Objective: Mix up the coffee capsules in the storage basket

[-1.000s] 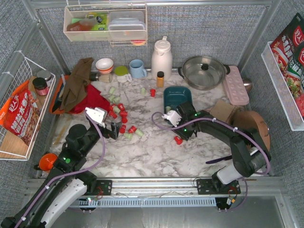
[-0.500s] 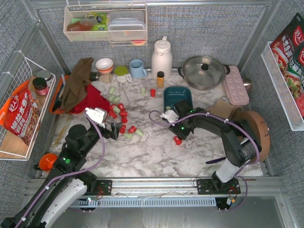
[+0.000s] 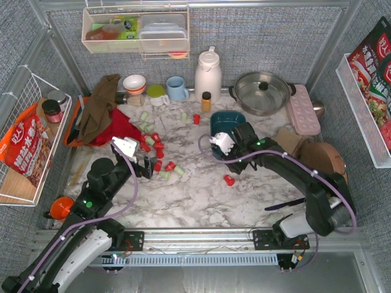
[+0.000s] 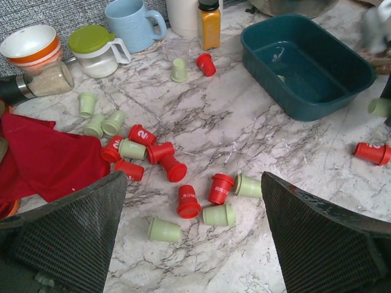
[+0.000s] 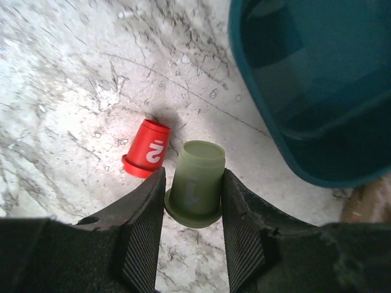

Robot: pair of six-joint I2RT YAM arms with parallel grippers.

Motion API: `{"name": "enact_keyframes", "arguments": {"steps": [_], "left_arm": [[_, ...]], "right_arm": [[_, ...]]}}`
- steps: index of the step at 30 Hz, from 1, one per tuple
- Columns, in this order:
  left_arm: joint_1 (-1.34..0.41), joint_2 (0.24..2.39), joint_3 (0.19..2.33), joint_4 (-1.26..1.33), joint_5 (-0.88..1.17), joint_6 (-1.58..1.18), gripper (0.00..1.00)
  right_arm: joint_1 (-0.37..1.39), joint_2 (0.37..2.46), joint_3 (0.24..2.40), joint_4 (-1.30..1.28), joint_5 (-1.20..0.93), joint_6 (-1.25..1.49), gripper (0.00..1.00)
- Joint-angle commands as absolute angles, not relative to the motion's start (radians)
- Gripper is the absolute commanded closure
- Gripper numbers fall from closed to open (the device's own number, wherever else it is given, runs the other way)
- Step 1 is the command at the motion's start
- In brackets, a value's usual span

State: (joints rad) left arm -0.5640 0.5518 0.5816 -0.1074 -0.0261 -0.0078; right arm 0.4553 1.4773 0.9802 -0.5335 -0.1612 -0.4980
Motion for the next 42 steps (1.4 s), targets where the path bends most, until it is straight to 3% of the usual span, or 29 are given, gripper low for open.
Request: {"name": "enact_keyframes", "arguments": {"steps": [1,7,14,18,29,42], "left_arm": [[-0.562,0.561,0.583,-0.089,-0.035,0.0,0.01],[-0.559,0.576,0.585,-0.092,-0.043,0.004,0.01],[-0.556,0.581,0.586,-0.094,-0.047,0.005,0.01],[-0.555,0.582,0.583,-0.091,-0.051,0.009,0.01],[-0.549,0.613,0.59,-0.099,-0.044,0.012,0.01],[-0.542,0.606,0.585,-0.095,-0.058,0.017,0.01]], "right_arm": [[0.454,1.352,0.989,-0.508,-0.19,-0.443,0.68],[0.401,1.257,0.989,-0.307,-0.192,-0.341,0.69],[0.325,1.413,1.032,-0.124,-0.111,-0.198,0.68],[0.322,1.497,1.036,-0.072,-0.058,-0.105,0.58],[0.322,1.531,1.039,-0.119,-0.033,-0.09,0.37],[0.417,1.349,1.007,-0.407,-0.025,-0.023,0.38]]}}
